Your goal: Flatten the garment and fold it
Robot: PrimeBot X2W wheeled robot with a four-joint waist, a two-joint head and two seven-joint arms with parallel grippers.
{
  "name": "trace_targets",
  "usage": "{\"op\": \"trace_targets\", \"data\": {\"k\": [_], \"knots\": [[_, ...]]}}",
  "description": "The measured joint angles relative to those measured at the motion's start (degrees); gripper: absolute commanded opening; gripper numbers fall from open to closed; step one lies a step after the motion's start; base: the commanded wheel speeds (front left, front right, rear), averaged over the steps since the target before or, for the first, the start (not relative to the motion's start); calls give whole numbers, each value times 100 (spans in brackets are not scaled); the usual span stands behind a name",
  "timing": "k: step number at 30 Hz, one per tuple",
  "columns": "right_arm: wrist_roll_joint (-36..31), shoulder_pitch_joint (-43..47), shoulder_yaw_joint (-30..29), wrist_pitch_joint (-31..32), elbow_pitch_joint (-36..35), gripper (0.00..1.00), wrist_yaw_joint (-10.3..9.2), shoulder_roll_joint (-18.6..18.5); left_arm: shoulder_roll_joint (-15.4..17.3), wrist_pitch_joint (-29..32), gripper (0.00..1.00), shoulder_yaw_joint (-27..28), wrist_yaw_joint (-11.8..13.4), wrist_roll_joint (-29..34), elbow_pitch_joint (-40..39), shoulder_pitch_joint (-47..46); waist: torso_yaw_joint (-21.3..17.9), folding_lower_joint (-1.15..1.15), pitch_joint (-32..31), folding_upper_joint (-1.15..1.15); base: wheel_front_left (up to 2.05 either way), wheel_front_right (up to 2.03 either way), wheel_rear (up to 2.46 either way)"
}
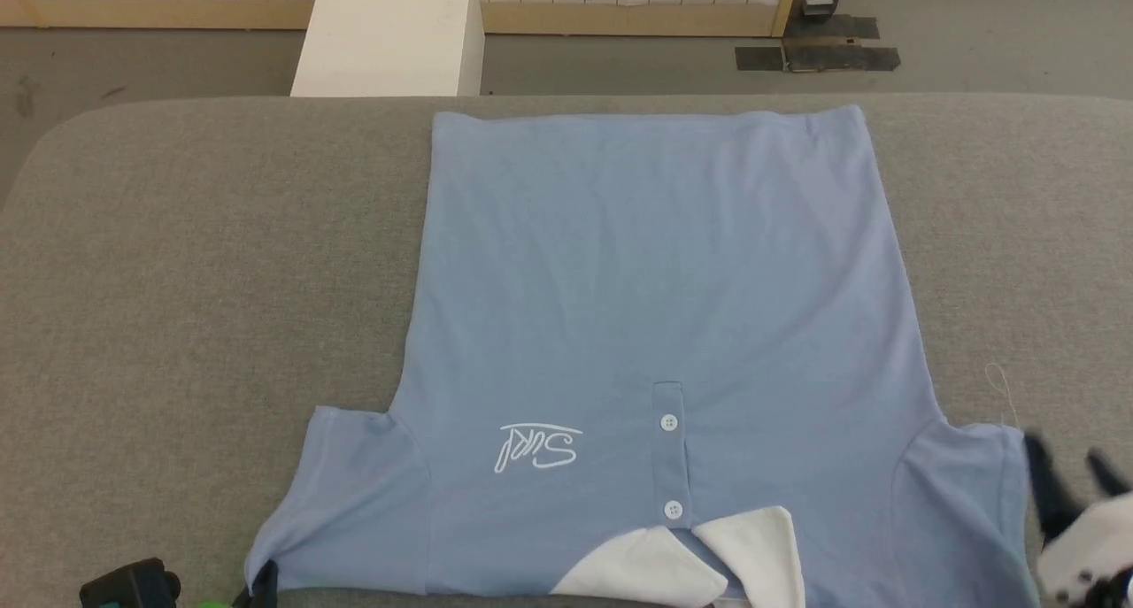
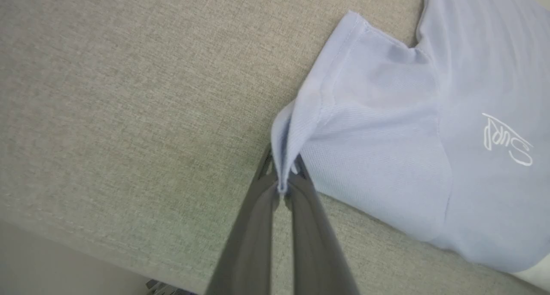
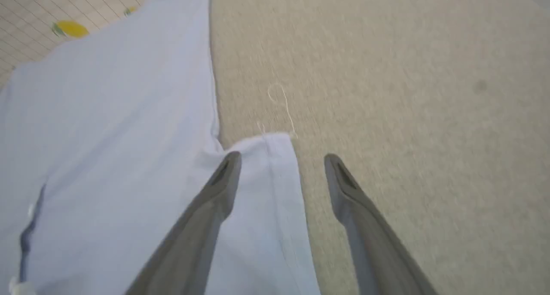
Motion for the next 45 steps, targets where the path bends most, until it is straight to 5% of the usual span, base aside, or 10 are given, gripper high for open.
{"op": "trace_targets", "data": {"k": [6,18,31,42,43,44,45], "knots": [[-243,-1051,211,-878,-137,100,0,-323,-20,-45,0,-101,-5,19,-142,-143,82,0,165,0,0,0,0],[-122,-3988,735,-994,1879,100,0,-1602,-103,-165,0,-460,-148,133,-511,-838,446,1,966,0,0,0,0],[-382,-6319,779,1071,3082,100,0,-2327,-411,-549,0,-783,-415,176,-501,-1419,1093,1,2312,0,0,0,0],[-1027,-6797,508,2776,2776,100,0,-2509,-610,-929,0,-938,-710,126,-554,-1767,1578,1,3186,0,0,0,0],[-1056,-6823,456,2916,2692,86,0,-2508,-626,-948,0,-951,-715,116,-556,-1786,1617,1,3233,0,0,0,0],[-1087,-6842,380,3026,2593,40,-1,-2503,-643,-964,0,-960,-742,109,-556,-1806,1653,1,3274,0,0,0,0],[-1114,-6844,336,3095,2521,14,0,-2488,-648,-972,0,-968,-757,109,-556,-1817,1678,1,3299,0,0,0,0]]}}
